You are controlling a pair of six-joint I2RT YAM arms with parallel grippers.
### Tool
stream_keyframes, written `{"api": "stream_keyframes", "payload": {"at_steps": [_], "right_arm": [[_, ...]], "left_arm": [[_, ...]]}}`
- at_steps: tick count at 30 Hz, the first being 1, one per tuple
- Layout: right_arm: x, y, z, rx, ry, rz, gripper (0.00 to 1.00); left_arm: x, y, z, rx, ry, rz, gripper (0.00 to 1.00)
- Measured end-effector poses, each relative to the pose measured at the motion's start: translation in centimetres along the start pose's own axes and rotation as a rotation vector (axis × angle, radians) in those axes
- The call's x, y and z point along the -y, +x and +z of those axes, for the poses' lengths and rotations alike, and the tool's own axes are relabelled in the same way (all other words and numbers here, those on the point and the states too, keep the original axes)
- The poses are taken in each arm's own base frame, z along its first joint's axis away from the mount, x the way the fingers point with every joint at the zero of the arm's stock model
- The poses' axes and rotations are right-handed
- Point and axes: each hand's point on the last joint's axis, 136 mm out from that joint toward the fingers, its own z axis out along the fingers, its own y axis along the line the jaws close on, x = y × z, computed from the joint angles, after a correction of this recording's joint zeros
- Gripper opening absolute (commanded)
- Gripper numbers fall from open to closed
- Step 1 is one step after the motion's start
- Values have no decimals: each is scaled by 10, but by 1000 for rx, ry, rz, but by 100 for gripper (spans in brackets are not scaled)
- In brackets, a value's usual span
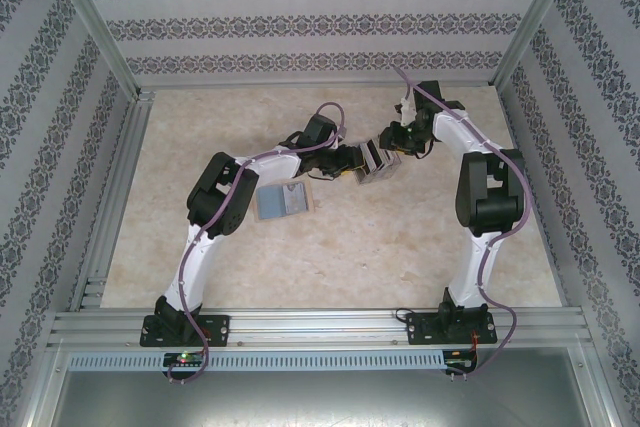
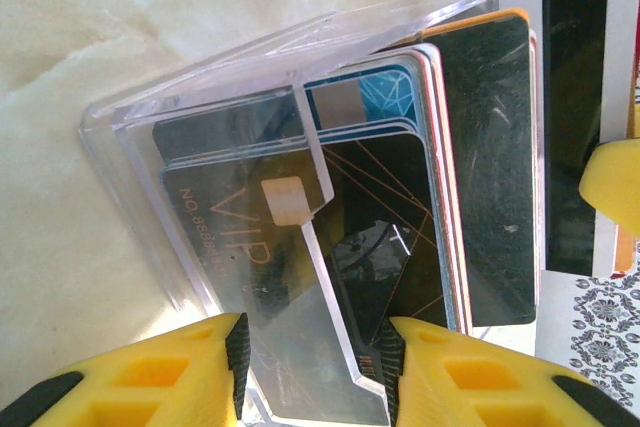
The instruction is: Put the credit cards into the card holder
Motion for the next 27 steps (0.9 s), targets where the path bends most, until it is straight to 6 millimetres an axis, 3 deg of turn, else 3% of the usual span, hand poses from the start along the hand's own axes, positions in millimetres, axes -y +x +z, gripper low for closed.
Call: {"api": "stream_keyframes", "payload": {"at_steps": [27], "right_arm": [[-4,-2,-8,26,-1,-13,37]], "left_arm": [[0,0,0,0,0,0,42]]}}
